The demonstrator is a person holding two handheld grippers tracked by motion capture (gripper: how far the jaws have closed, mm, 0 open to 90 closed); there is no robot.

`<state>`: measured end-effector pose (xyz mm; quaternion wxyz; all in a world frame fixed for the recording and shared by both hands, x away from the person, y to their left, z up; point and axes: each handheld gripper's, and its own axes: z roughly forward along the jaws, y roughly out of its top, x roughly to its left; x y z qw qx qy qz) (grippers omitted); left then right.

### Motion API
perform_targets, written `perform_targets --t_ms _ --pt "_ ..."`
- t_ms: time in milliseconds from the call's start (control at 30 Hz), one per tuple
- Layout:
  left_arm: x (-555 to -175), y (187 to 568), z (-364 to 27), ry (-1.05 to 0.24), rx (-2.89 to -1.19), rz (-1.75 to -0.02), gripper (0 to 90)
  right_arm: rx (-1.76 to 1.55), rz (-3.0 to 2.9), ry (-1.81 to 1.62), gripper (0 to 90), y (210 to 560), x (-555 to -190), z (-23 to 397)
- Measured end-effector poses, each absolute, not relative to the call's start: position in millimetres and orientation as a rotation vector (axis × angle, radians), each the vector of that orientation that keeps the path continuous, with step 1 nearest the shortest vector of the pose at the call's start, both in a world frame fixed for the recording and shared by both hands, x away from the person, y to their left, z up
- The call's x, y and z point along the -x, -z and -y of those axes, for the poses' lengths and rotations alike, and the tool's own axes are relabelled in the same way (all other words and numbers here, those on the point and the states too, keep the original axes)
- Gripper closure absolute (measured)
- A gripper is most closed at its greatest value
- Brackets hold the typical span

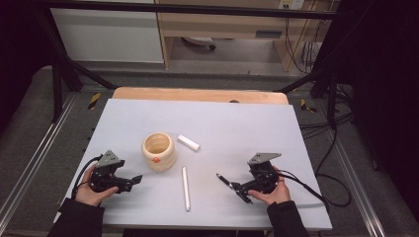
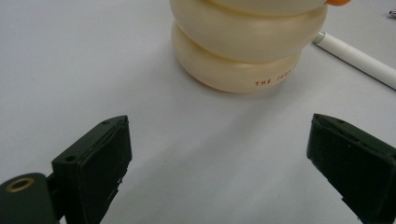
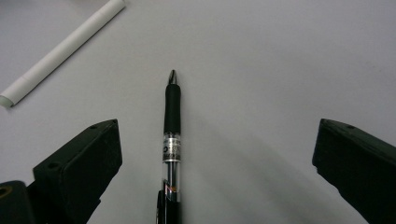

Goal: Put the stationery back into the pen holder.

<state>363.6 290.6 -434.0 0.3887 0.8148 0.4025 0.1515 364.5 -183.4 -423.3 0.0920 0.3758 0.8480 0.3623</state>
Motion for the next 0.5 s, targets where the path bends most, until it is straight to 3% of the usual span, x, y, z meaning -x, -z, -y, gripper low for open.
perform_targets --t_ms 233,500 --pt "-363.4 434.3 -290.9 -0.384 -2.070 -1.028 6.7 -1.069 -2.587 -0.978 11.1 419.9 -366.1 166.5" --pt "-363.6 435.3 -289.6 -0.380 -2.082 -1.027 6.8 -0.989 -2.624 -0.865 29.3 417.9 -367.9 150.0"
